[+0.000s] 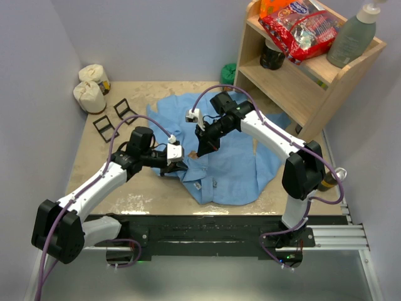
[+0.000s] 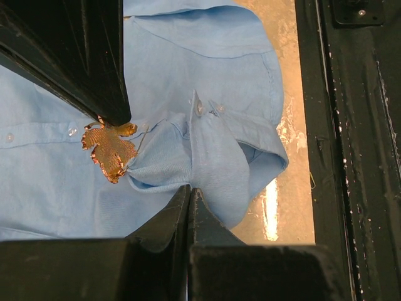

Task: Remove the brooch from the garment
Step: Remove the brooch from the clothes.

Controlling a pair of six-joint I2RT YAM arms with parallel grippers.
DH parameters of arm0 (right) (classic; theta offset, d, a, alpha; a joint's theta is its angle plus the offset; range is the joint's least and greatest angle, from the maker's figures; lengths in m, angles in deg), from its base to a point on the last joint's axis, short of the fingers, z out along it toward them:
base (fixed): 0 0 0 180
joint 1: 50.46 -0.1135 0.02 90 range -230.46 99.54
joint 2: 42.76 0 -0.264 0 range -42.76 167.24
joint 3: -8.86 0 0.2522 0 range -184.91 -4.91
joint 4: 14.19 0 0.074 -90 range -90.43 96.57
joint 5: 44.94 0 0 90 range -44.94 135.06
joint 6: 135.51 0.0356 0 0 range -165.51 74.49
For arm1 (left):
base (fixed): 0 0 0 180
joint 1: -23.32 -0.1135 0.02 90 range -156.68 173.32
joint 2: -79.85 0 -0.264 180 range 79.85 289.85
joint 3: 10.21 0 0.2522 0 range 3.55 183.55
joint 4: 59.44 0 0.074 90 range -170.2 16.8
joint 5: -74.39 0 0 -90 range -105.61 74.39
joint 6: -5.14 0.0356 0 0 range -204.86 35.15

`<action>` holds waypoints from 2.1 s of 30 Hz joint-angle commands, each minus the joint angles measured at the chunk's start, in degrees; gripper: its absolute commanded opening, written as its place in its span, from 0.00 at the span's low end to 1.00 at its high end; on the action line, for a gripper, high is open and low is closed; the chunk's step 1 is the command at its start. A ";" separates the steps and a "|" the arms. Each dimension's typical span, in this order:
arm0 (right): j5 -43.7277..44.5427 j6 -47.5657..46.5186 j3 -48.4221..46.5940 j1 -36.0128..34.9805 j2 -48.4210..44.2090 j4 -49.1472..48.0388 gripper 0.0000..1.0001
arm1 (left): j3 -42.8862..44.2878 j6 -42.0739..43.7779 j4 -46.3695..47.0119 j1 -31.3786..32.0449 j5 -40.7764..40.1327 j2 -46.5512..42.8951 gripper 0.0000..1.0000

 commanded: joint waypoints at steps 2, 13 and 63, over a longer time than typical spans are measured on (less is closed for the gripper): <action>-0.96 1.02 -1.23 -0.28 0.63 -2.09 0.00 | -0.33 -1.26 2.71 -0.25 2.13 -0.21 0.00; -0.52 1.28 -2.82 -0.90 1.95 -1.65 0.00 | -1.21 -1.61 3.59 -0.25 2.22 -0.38 0.00; 2.74 7.87 -12.92 -3.36 9.60 -4.99 0.00 | -1.65 -0.73 2.89 0.89 2.84 0.06 0.00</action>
